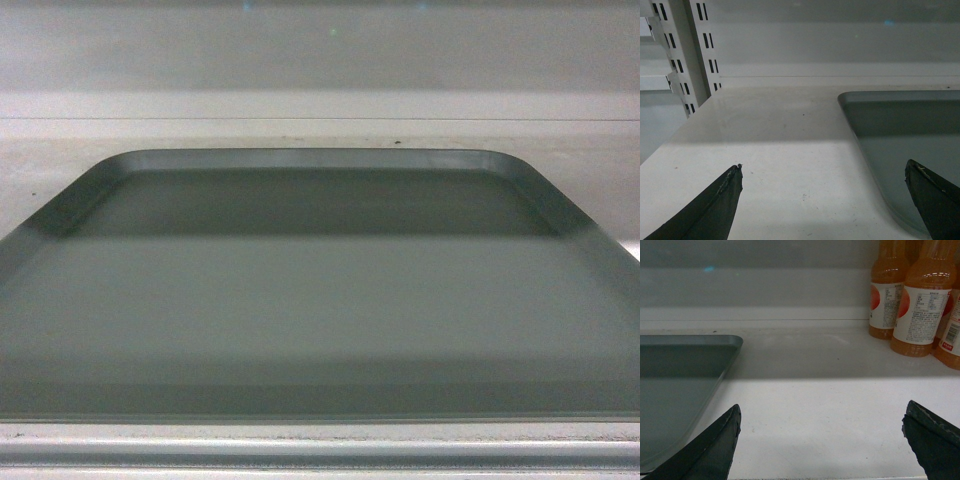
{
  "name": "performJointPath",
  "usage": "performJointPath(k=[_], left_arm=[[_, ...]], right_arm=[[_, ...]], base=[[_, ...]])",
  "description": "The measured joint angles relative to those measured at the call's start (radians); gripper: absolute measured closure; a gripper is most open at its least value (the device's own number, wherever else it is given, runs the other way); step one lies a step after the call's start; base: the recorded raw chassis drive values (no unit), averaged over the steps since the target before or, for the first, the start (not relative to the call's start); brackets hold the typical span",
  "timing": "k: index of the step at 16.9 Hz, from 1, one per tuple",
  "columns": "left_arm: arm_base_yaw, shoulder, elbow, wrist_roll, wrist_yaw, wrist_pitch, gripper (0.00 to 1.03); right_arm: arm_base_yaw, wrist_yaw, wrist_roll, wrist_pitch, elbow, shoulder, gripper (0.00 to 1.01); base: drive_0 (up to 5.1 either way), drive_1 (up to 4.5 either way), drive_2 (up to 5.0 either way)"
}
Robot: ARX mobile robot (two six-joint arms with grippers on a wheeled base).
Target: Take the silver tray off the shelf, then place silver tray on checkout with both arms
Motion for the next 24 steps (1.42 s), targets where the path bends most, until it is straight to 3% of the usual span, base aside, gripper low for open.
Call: performJointPath(k=[9, 10, 11, 12, 13, 19, 20, 21, 22, 24], left_arm=[[0.000, 0.000, 0.000, 0.000, 0.000, 0.000, 0.05], [-0.004, 0.005, 0.006, -0.002, -0.012, -0.034, 0.05], [-0.026, 0.059, 0.054, -0.011, -0.063, -0.160, 0.05], [-0.028, 0.137, 0.108, -0.016, -0.075, -0.232, 0.05], [-0.032, 0.174, 0.141, -0.016, -0.082, -0.233, 0.05], [-0.048, 0.366, 0.238, -0.015, -0.028, -0.011, 0.05], [-0.071, 0.473, 0.248, -0.016, -0.018, 0.072, 0.05], [-0.152, 0.713, 0.314, -0.016, -0.019, 0.235, 0.05], [-0.187, 0.885, 0.354, -0.022, -0.020, 0.294, 0.05], [-0.194, 0.977, 0.376, -0.027, -0.023, 0.325, 0.05]], right_arm=[[0.000, -0.003, 0.006, -0.019, 0.002, 0.002, 0.03], [-0.002, -0.023, 0.048, -0.089, 0.024, 0.043, 0.03], [-0.002, -0.032, 0.086, -0.063, 0.033, 0.119, 0.03], [-0.014, -0.050, 0.110, -0.026, 0.043, 0.171, 0.03], [-0.016, -0.068, 0.125, 0.019, 0.057, 0.212, 0.03], [0.011, -0.128, 0.130, 0.255, 0.165, 0.470, 0.03], [0.043, -0.134, 0.131, 0.323, 0.204, 0.569, 0.03], [0.141, -0.128, 0.131, 0.402, 0.273, 0.761, 0.03], [0.191, -0.124, 0.133, 0.410, 0.313, 0.889, 0.03], [0.205, -0.118, 0.141, 0.417, 0.340, 0.961, 0.03]], base=[[0.0, 0.00, 0.0], [0.0, 0.00, 0.0], [0.0, 0.00, 0.0], [0.0, 0.00, 0.0], [0.0, 0.00, 0.0], [0.0, 0.00, 0.0], [0.0, 0.00, 0.0], [0.0, 0.00, 0.0], [0.0, 0.00, 0.0], [0.0, 0.00, 0.0]])
